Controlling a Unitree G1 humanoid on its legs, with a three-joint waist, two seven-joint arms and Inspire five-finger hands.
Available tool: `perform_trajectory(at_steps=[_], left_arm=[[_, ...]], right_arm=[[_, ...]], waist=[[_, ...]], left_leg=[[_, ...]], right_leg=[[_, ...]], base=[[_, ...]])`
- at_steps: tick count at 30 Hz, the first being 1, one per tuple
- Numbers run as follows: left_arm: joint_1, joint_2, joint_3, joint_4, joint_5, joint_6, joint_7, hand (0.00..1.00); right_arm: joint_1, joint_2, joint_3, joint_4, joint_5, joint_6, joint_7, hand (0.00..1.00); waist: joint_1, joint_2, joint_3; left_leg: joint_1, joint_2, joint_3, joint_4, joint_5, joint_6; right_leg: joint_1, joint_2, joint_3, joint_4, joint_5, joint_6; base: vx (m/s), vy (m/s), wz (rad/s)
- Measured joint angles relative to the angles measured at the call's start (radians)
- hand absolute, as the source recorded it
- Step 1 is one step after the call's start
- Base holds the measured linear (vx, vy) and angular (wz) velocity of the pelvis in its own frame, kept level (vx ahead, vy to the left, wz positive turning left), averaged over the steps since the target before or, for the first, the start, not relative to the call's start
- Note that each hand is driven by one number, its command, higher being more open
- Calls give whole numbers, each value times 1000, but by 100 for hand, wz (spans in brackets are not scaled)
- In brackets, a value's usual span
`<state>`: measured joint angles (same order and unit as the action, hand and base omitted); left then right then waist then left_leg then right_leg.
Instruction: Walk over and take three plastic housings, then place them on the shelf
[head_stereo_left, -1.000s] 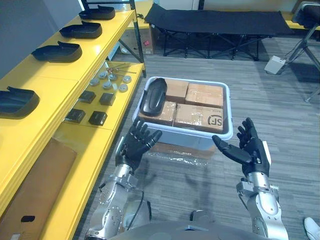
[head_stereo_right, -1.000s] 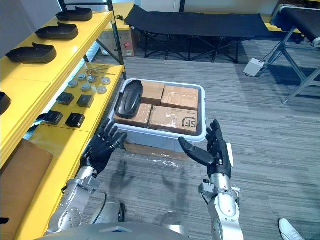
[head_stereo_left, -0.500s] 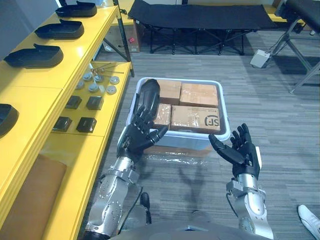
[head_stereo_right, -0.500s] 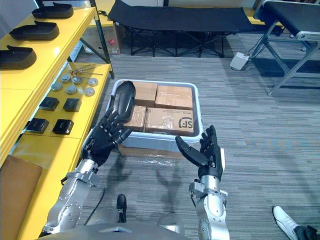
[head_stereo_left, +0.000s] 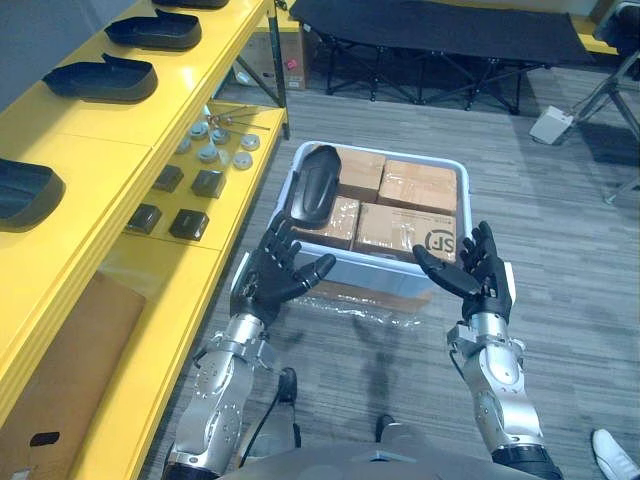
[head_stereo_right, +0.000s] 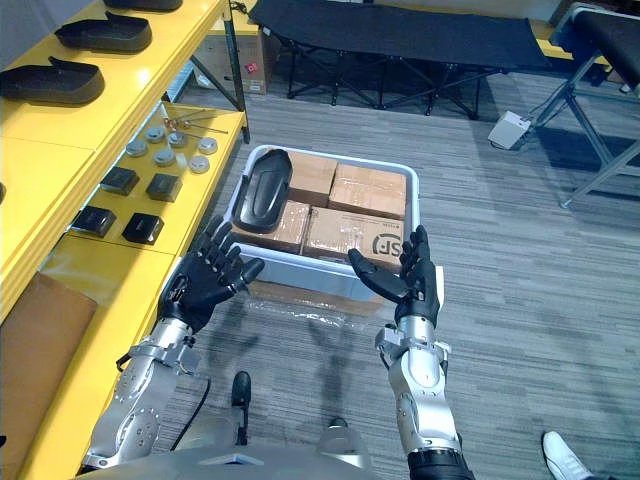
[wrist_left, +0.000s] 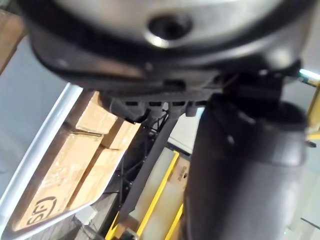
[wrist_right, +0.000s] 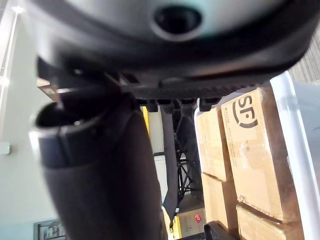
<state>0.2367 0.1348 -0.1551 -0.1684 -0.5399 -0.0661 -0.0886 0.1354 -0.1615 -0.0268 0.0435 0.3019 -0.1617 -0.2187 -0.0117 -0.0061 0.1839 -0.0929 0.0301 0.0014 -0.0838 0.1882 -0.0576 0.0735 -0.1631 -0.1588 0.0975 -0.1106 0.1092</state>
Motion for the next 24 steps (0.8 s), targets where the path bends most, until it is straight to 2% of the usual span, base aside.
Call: perform_trajectory(at_steps=[8,14,24], left_arm=[[-1,-18,40,-13,0,1,2,100],[-2,-20,41,-44,0,2,6,100],[-2,-21,44,-36,-1,16,6,100]], right_arm=[[48,23,-1,0,20,0,75,100],[50,45,-1,0,17,1,72,100],[50,47,-2,0,17,32,70,100]], waist=[[1,5,-6],[-18,7,-23],[-16,9,-28]], left_leg=[[22,-1,9,-4,5,-3],[39,4,19,-4,4,-2],[43,16,24,-4,12,-10]], right_leg=[[23,-8,1,-12,6,10],[34,-6,5,-13,7,11],[33,4,7,-13,10,10]], base=[[-4,3,-2],[-29,3,-4],[-23,-5,-2]])
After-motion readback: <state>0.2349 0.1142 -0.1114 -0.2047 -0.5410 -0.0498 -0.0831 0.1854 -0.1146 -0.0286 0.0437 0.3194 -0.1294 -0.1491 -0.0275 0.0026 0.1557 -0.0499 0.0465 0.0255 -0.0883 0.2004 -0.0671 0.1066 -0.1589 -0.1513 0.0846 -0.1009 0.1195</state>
